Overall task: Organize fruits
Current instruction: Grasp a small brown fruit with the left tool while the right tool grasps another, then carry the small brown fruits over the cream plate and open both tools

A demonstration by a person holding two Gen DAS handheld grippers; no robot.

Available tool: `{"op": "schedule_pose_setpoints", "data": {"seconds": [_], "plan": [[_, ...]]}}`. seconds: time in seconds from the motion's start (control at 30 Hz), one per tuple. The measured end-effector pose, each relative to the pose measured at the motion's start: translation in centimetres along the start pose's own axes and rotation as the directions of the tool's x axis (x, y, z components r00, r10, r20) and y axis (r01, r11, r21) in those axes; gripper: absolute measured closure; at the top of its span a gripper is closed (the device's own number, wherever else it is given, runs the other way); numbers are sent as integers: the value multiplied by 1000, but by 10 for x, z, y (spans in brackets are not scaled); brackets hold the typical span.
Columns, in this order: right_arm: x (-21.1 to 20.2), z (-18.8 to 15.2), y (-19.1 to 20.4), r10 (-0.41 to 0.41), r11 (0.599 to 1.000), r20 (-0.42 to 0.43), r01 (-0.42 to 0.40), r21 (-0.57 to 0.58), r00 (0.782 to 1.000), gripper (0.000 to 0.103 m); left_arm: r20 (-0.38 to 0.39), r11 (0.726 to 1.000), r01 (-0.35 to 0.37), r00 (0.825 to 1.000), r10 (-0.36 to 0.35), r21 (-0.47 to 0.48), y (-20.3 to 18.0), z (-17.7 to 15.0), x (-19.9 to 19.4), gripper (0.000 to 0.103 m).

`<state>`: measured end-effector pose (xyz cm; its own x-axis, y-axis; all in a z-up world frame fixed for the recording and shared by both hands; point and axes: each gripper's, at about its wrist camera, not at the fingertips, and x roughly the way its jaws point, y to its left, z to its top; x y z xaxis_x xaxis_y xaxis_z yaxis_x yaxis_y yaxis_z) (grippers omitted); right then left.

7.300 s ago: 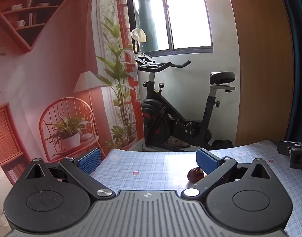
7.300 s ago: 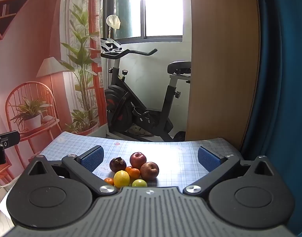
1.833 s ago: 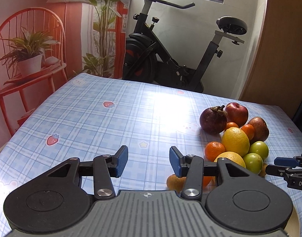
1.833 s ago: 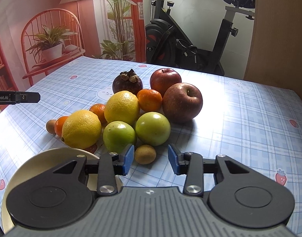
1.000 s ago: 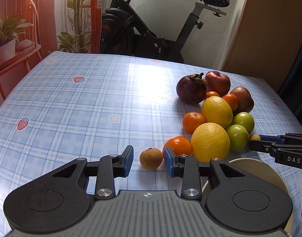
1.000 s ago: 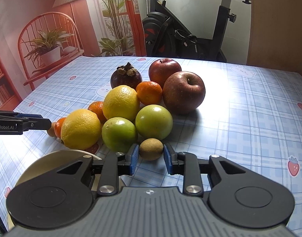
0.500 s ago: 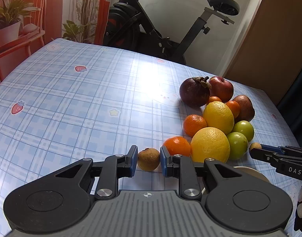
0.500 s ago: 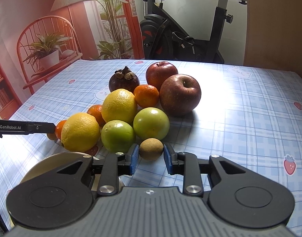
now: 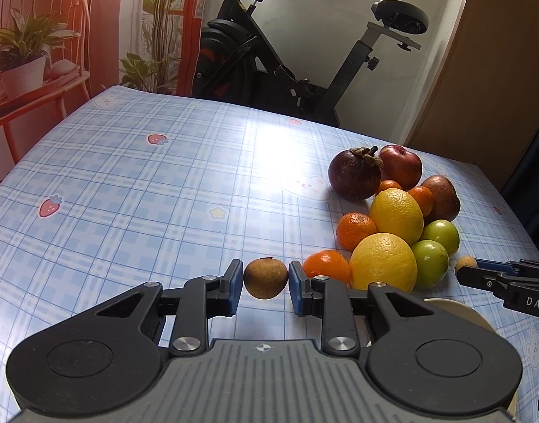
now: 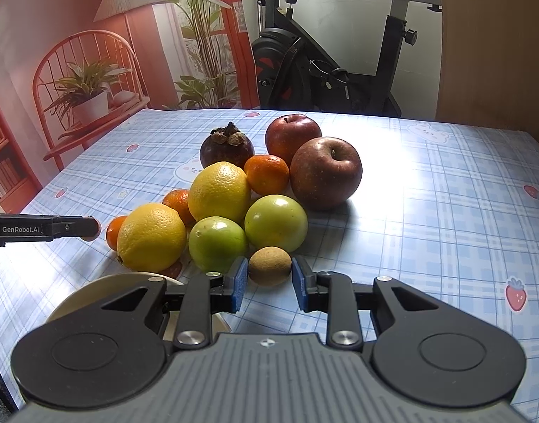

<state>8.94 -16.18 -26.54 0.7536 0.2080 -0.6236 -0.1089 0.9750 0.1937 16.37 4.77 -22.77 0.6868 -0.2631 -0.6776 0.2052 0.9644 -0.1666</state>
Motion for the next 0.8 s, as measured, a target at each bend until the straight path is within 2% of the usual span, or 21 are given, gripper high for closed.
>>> {"op": "schedule_pose_setpoints", "data": {"seconds": [0.13,0.23,0.53,0.8], "plan": [[-10,0,4,9,1000,18,-9,0,1000,73,41,998,8,999,-10,57,-13,5,-19,73],[-17,-1,6,13,1000,28,-13,-2,1000,73,51,995,39,998,-44,92,-24,5,-31,73],[-50,-15,14,18,999,27,-17,-27,999,73,-10,972,148,989,-149,184,-56,-19,-49,73],[-66,-46,26,12,999,-20,-13,-48,1000,73,-49,948,167,986,-160,272,-67,-47,-53,73]]}}
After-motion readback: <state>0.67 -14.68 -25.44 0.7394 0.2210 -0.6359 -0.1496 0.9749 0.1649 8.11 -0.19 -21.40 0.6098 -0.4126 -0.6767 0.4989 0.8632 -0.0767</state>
